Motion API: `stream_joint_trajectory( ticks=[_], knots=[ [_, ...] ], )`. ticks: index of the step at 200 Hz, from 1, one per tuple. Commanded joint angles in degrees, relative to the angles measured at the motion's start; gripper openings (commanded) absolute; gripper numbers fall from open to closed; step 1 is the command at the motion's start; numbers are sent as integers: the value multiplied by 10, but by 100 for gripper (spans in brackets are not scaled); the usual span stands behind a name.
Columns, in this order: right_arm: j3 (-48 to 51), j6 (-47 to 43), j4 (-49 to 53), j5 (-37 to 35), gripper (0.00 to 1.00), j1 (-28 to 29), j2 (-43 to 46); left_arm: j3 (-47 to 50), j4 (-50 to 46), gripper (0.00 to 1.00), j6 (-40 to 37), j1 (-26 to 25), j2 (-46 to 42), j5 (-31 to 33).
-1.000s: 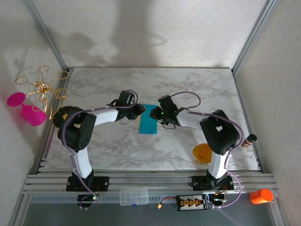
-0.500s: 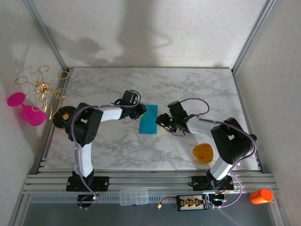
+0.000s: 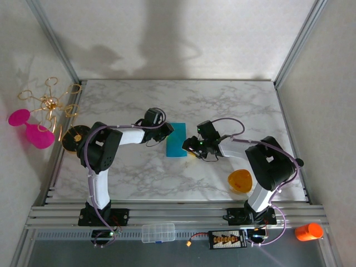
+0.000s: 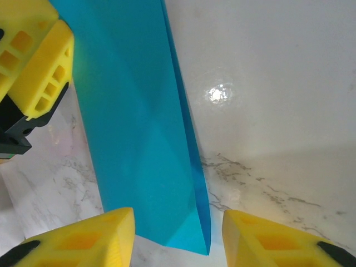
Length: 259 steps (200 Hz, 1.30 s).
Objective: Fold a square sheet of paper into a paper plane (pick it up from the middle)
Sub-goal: Fold the triangle a second time at the center of the table.
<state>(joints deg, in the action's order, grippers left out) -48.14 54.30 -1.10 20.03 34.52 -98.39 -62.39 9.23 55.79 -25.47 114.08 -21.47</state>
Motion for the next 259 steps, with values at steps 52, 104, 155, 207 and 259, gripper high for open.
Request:
stream_joint_trajectory(
  ticks=[52, 104, 155, 207, 259],
  knots=[
    [-16, -12, -13, 17, 39, 3, -15, 22, -34, 24, 2, -5, 5, 20],
    [-18, -17, -38, 32, 39, 3, -28, 22, -32, 24, 3, -4, 7, 13],
    [-10, -17, -54, 44, 34, 2, -22, 20, -35, 24, 2, -4, 7, 14],
    [20, -10, -109, 77, 35, 2, -9, 19, -34, 24, 2, -5, 9, 15],
    [40, 3, -204, 123, 41, 2, -20, 19, -33, 24, 2, -4, 8, 14]
  ],
)
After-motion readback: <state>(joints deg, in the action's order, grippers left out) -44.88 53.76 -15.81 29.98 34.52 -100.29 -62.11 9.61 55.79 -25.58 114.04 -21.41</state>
